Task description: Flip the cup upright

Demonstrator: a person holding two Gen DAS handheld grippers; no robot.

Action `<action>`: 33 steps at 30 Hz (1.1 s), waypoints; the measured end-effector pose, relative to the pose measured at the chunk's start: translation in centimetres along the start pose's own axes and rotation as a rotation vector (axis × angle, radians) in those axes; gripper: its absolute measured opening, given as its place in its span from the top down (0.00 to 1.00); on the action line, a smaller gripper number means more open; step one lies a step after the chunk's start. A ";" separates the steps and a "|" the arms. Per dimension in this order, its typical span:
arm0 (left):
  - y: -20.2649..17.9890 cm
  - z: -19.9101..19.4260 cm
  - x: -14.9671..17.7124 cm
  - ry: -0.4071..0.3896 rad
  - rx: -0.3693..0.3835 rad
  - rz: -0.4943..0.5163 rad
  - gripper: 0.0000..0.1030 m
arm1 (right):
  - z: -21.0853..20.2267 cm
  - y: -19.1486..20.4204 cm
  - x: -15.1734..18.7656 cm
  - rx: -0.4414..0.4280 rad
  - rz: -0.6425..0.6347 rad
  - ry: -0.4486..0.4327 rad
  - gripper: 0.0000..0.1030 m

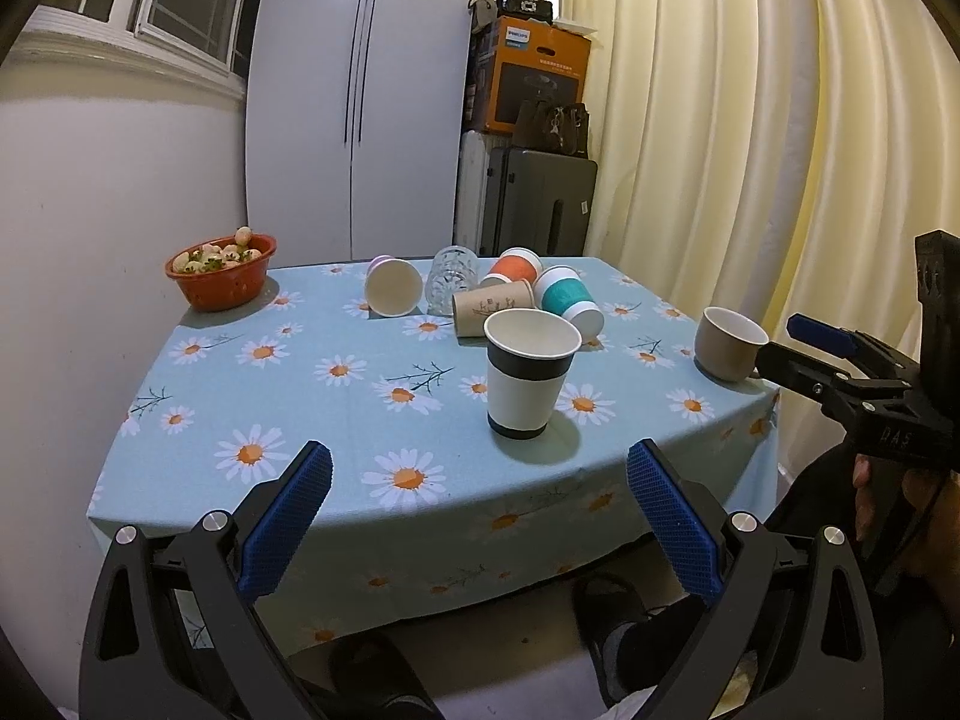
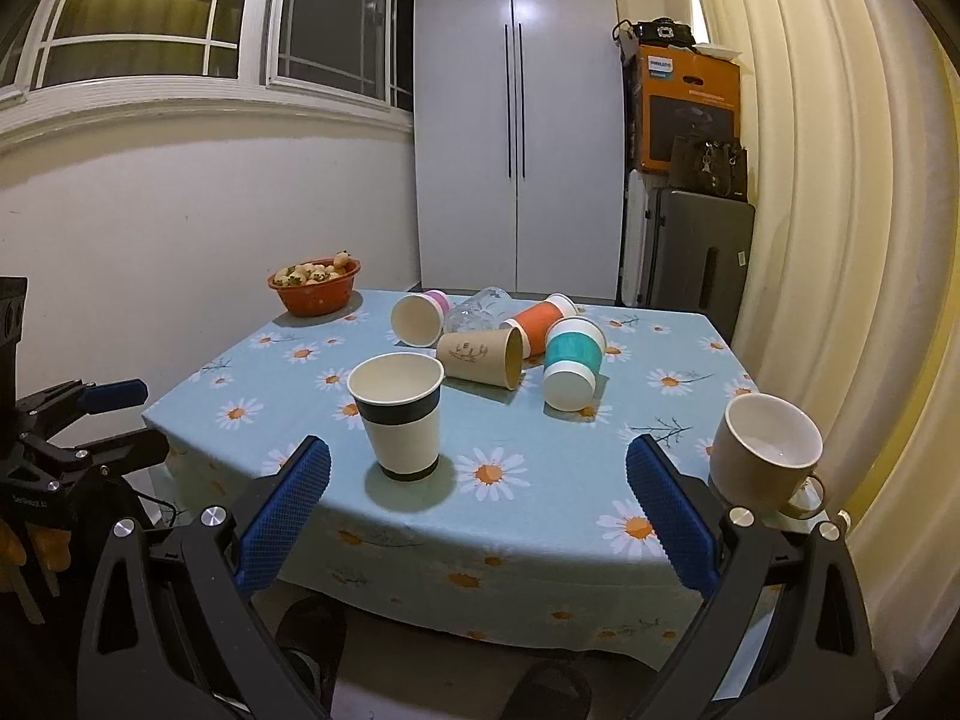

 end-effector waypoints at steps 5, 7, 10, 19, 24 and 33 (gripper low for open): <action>-0.2 0.1 0.0 0.003 0.001 0.005 0.07 | -0.1 0.3 0.0 0.008 -0.023 -0.002 0.05; -0.2 0.0 0.1 0.001 0.001 0.007 0.07 | -0.1 0.3 0.1 0.009 -0.026 -0.002 0.05; -0.2 0.1 0.1 0.002 0.005 0.007 0.07 | 0.1 0.3 0.2 0.008 -0.024 0.006 0.05; -0.1 0.2 0.3 0.003 -0.001 0.014 0.07 | 0.3 0.3 0.3 0.010 -0.030 0.014 0.05; 0.0 0.2 0.3 0.003 -0.002 0.011 0.07 | 0.4 0.2 0.4 0.013 -0.027 0.016 0.05; 0.0 0.2 0.2 0.002 -0.002 0.011 0.07 | 0.5 0.2 0.4 0.014 -0.027 0.019 0.05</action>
Point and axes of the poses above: each gripper's, at about its wrist camera, not at the fingertips, and z roughly the way its jaws point, y to its left, x to its underside, the point moved 10 cm from there along z, roughly the way its jaws point, and after that the axes turned 3 degrees about -z, right-handed, at the moved point
